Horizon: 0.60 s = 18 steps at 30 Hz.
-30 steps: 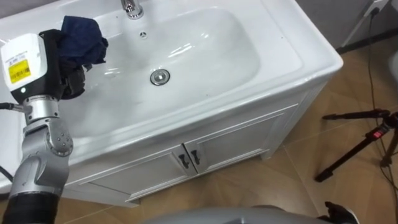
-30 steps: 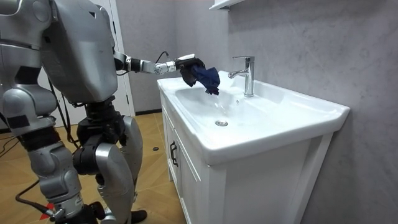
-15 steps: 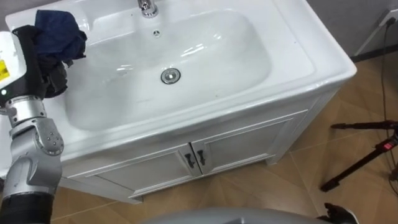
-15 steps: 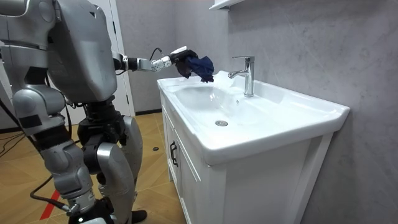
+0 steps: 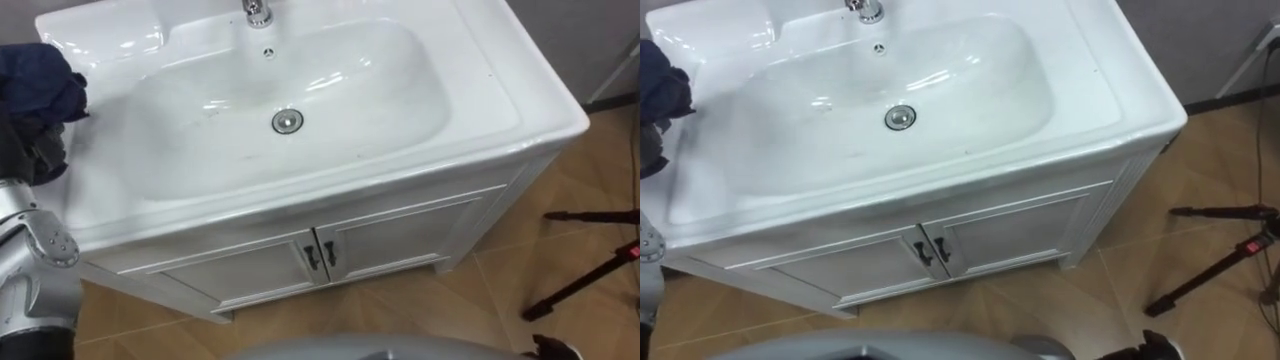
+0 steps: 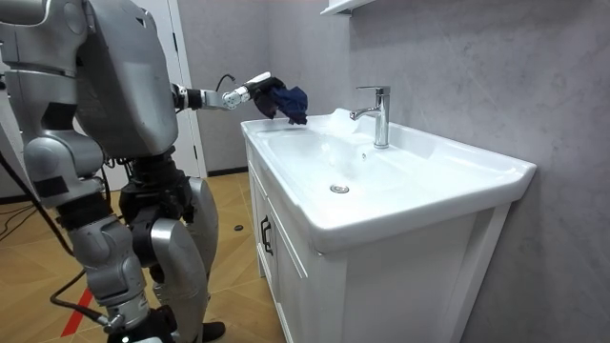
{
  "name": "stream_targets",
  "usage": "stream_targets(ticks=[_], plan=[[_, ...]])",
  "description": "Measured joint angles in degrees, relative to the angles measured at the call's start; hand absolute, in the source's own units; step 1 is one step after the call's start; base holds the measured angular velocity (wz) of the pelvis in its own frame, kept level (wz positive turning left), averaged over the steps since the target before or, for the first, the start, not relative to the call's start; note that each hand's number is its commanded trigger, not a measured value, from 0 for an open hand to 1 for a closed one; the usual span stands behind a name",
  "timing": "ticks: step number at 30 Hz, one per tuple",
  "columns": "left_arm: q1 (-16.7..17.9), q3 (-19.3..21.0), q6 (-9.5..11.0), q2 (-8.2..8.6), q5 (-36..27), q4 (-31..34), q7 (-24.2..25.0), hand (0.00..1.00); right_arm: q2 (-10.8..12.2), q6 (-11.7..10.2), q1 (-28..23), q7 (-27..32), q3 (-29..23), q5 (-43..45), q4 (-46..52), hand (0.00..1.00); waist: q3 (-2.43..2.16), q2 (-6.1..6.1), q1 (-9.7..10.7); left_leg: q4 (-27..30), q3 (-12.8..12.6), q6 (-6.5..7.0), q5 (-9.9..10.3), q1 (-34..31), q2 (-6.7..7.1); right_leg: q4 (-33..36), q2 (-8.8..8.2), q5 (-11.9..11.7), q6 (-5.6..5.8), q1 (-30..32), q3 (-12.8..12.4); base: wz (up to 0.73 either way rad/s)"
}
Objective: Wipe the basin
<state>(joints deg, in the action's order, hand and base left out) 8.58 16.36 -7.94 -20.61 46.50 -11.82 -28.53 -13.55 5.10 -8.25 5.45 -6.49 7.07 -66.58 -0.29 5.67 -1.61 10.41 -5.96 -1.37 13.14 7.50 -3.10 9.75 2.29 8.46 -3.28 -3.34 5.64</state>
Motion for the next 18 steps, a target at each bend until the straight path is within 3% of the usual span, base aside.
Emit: stream_targets(ticks=[5,9,16,17,18], plan=[[0.37,0.25,-1.05,0.33,-0.04,-0.01,0.00,1.00,0.14,0.06,-1.39,0.55,-1.29,0.02,2.11,0.00,0.01,-0.03,-0.06,-0.01,0.51,0.01,0.00,0.19,0.12,-0.08,-0.16,0.19,0.11,-0.48,0.57,0.07],[0.39,1.85,-1.72,2.15,-0.04,-0.04,-0.03,1.00,0.21,0.05,-1.69,0.89,-2.24,0.00,2.57,0.00,-0.02,-0.07,0.06,-0.02,0.52,0.02,-0.01,0.34,0.21,-0.06,-0.26,0.37,0.16,-0.45,0.52,0.01],[0.47,1.84,-2.35,2.36,-0.01,-1.26,-0.03,1.00,0.25,0.90,-2.40,0.86,-2.35,0.03,2.83,0.00,-0.05,-0.05,0.12,-0.20,0.50,0.03,-0.01,0.81,0.28,0.04,-0.22,0.38,0.19,-0.57,-0.35,-0.04],[0.47,1.85,-2.68,2.43,-0.01,-1.41,-0.03,0.93,0.25,1.13,-2.53,0.86,-2.34,0.03,2.83,0.00,-0.06,-0.05,0.15,-0.31,0.50,0.03,-0.02,0.89,0.28,0.06,-0.21,0.39,0.21,-0.58,-0.38,0.00],[0.47,1.85,-2.87,2.47,-0.01,-1.51,-0.03,0.74,0.25,1.28,-2.68,0.85,-2.34,0.02,2.83,0.00,-0.06,-0.05,0.22,-0.40,0.50,0.03,-0.02,0.89,0.30,0.06,-0.23,0.42,0.24,-0.57,-0.38,0.00]])
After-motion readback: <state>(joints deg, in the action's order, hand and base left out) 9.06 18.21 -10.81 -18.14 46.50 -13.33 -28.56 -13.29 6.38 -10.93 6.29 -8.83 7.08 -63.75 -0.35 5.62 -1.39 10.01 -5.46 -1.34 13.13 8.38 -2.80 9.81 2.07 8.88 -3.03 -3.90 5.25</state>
